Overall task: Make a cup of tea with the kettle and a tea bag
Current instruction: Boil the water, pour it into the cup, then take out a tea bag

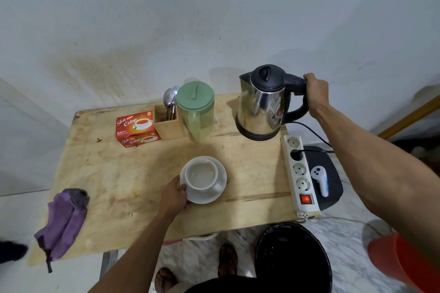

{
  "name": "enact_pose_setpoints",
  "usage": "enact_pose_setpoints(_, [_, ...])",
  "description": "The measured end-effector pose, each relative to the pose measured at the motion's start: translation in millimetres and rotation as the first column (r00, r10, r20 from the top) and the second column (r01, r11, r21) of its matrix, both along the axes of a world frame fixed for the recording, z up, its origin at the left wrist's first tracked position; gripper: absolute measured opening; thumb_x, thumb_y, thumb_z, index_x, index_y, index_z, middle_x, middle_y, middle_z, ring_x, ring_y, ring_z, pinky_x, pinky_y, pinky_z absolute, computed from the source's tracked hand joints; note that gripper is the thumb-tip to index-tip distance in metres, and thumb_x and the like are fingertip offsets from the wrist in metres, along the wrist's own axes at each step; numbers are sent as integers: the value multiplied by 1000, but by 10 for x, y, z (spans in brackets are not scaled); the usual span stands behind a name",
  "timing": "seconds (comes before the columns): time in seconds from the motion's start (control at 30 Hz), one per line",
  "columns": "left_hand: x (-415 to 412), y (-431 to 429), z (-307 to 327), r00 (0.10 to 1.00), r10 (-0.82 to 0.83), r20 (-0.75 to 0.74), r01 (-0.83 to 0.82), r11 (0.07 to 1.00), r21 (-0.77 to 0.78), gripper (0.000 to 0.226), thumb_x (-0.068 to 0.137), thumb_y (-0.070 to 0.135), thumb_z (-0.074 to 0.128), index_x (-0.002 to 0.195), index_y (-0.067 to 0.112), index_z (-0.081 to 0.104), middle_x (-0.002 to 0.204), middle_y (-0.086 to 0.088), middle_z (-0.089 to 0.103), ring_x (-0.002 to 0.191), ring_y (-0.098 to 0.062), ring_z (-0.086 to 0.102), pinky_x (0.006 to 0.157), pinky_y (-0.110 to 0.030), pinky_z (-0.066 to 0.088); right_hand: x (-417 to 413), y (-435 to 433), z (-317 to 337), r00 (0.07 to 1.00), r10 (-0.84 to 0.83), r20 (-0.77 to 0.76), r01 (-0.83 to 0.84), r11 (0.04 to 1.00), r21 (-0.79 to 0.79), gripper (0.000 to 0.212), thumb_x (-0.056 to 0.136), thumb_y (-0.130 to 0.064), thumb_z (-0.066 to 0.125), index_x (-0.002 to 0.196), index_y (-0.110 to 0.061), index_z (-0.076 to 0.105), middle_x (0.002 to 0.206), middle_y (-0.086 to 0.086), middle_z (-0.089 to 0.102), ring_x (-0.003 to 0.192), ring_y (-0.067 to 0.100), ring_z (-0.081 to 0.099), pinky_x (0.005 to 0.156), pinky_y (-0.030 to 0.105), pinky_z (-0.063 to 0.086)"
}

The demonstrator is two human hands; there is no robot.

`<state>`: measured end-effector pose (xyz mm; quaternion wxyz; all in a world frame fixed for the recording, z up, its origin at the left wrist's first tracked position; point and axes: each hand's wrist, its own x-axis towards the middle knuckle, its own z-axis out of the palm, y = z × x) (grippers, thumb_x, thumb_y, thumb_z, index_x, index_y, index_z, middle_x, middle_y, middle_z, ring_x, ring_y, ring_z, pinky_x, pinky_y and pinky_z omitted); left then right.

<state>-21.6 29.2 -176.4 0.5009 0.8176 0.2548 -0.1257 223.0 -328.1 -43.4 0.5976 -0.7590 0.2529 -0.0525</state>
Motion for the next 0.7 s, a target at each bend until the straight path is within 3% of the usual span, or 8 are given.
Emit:
enact_pose_setpoints(0.13, [8,31,18,999,-41,-9,41,999,16,37,98,9,43,133,11,52,77,-17,70,49,-26,62,45,-33,50,-132,94,121,1000,-1,9,2,995,-99,35,79,-44,46,76,-12,58,78,3,55,76,24,49,71,36,39])
enact_pose_setpoints(0.3, [-6,42,113,994,-107,-19,108,993,41,33,96,10,41,127,13,53,83,-15,69,57,-29,63,56,-44,56,-246,290,394,992,91,89,-58,944,-324,37,89,-45,42,97,-18,65,100,0,64,100,25,59,98,42,45])
enact_pose_setpoints(0.4, [-10,62,194,990,-142,-20,143,989,41,33,94,11,41,124,12,55,88,-15,69,65,-37,67,60,-50,58,-315,551,599,976,143,167,-64,912,-404,39,89,-46,43,109,-23,66,122,1,63,115,23,57,107,46,40])
enact_pose_setpoints(0.5, [6,120,273,988,-144,-46,148,985,85,40,92,19,45,130,8,53,111,-17,67,86,-40,69,73,-51,58,-398,900,739,935,215,282,-60,881,-470,37,90,-40,47,114,-20,66,127,3,60,116,21,57,107,45,41])
enact_pose_setpoints(0.57, [41,237,282,994,-99,-54,105,987,122,60,85,30,49,140,7,45,132,-17,58,104,-39,65,87,-49,55,-457,1204,786,892,296,341,-100,866,-490,33,90,-36,49,113,-19,66,123,2,60,111,19,59,102,45,46])
enact_pose_setpoints(0.63, [93,457,240,998,-33,-50,39,992,119,65,81,30,51,142,10,44,137,-14,55,109,-37,63,92,-49,54,-533,1577,799,847,387,365,-165,843,-511,29,90,-33,52,110,-18,67,118,2,61,103,17,60,94,42,50])
enact_pose_setpoints(0.7, [179,714,197,1000,10,-24,-6,991,136,53,86,27,53,137,14,50,131,-14,61,107,-36,64,91,-49,55,-611,1950,784,793,489,364,-238,799,-553,26,89,-28,55,106,-14,69,112,4,63,94,17,61,86,38,52])
